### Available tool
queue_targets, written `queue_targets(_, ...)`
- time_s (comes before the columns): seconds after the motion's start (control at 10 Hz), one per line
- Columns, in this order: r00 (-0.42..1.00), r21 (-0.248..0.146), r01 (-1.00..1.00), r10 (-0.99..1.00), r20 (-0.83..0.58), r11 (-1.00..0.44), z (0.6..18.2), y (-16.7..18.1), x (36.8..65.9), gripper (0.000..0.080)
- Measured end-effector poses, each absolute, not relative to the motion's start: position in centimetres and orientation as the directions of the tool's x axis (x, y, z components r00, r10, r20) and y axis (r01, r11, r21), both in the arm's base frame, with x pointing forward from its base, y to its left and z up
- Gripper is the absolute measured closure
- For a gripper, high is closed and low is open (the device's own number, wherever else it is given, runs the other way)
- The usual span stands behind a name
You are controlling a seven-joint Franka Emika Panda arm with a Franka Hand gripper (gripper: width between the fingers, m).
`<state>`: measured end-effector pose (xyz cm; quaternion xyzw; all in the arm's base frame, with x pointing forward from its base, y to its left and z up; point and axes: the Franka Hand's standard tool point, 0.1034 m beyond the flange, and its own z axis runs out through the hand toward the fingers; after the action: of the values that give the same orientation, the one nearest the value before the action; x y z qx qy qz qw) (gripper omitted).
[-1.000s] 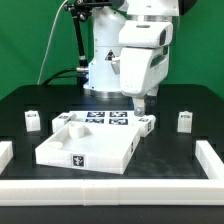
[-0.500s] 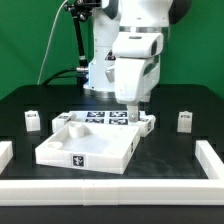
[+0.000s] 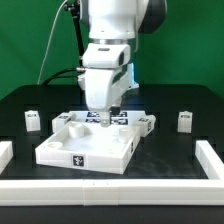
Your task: Assemble one leg
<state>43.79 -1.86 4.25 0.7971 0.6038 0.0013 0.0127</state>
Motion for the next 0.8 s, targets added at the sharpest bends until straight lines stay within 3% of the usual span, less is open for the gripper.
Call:
queue_targets(0.5, 0.275, 0.011, 0.961, 0.961, -0.012, -0.275, 3.6, -2.5, 43.4, 0.015)
queue_targets(0.8, 0.262, -0.009, 0.965, 0.965, 0.001, -0.262, 1.2, -1.3, 42.6, 0.015)
